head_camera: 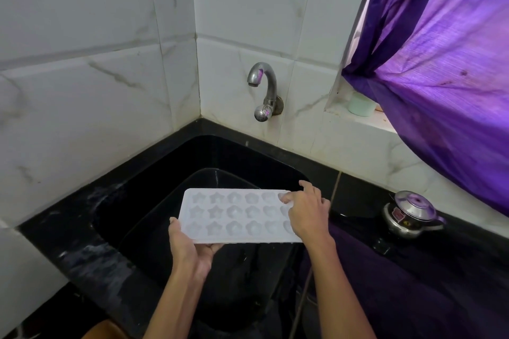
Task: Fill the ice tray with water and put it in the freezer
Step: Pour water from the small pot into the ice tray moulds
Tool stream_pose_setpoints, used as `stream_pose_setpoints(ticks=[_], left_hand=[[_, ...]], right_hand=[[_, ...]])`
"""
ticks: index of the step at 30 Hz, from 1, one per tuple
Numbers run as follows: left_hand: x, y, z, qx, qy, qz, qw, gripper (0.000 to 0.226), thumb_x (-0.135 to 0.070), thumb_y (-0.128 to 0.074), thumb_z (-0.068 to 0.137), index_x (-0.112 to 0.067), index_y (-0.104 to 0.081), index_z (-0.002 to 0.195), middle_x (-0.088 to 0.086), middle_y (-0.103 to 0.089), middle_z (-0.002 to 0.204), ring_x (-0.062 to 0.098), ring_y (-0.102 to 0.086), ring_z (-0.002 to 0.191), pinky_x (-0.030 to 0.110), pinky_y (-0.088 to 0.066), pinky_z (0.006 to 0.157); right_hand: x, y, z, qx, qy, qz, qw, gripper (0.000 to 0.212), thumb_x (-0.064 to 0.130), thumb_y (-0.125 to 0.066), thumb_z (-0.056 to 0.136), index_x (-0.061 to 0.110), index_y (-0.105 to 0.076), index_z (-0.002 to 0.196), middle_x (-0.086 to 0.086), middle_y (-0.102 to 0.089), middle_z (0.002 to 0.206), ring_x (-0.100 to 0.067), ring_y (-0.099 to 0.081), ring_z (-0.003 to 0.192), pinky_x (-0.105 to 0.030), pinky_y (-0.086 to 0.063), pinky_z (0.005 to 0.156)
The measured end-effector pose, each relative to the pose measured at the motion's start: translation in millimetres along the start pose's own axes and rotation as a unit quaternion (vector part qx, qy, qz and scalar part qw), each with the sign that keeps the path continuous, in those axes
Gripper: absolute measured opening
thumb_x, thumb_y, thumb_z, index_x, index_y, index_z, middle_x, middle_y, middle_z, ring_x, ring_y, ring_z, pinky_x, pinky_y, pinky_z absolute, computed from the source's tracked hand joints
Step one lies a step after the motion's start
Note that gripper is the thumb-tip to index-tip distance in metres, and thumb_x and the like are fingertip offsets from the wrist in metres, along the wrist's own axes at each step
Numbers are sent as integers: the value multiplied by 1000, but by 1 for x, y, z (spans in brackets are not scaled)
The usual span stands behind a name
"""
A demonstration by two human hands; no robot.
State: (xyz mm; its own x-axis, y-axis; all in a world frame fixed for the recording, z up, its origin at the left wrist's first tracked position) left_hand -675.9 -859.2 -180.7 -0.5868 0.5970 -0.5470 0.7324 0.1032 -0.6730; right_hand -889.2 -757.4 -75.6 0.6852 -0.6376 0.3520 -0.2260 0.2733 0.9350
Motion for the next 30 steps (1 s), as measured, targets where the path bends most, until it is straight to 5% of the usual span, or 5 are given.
stream_pose_setpoints(ticks=[6, 11, 19, 25, 30], left_hand=[[4, 1, -7, -3, 3, 6, 1000, 57, -57, -26, 97, -17, -65, 107, 11, -74, 96, 33, -71, 87, 51, -57, 63], [-3, -5, -8, -16, -14, 8, 1000, 56, -55, -24, 98, -17, -64, 106, 11, -73, 97, 34, -68, 93, 51, -56, 65], [-2, 4, -2, -31, -13, 13, 999, 55, -54, -25, 98, -17, -64, 108, 12, -72, 101, 34, -68, 93, 50, -56, 63], [-3, 11, 4, -44, -20, 0, 999, 54, -53, -27, 97, -17, -65, 106, 10, -75, 94, 32, -70, 87, 50, -57, 61], [0, 11, 6, -36, -19, 5, 999, 53, -53, -26, 98, -17, -65, 105, 8, -75, 90, 30, -72, 82, 49, -57, 59]], right_hand=[[-3, 4, -4, 1, -23, -10, 1000, 35, 2, -53, 90, 29, -71, 103, -6, -29, 154, -22, -22, 142, -49, -16, 114], [9, -3, -2, 24, -26, -40, 999, 40, 5, -60, 90, 35, -65, 117, -9, -19, 159, -27, -14, 146, -56, -10, 116], [6, -7, 2, 27, -44, -55, 997, 34, 8, -63, 88, 33, -69, 111, -10, -18, 159, -31, -3, 149, -62, 2, 114], [8, -14, -2, 28, -15, -72, 997, 51, 5, -66, 84, 40, -62, 122, -10, -19, 159, -34, 3, 149, -63, 5, 113], [12, -10, -1, 9, -43, -91, 995, 37, 8, -65, 86, 35, -67, 111, -10, -17, 160, -35, 6, 149, -64, 6, 112]])
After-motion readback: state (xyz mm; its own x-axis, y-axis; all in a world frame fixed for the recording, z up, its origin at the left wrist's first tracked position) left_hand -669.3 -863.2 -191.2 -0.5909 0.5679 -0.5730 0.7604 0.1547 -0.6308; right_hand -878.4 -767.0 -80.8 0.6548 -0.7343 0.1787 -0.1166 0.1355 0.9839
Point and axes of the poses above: each hand's wrist, its own z-axis towards the middle knuckle, its own y-axis out of the back of the hand, x = y × z, the point moved 9 cm from there along z, towards the middle knuckle
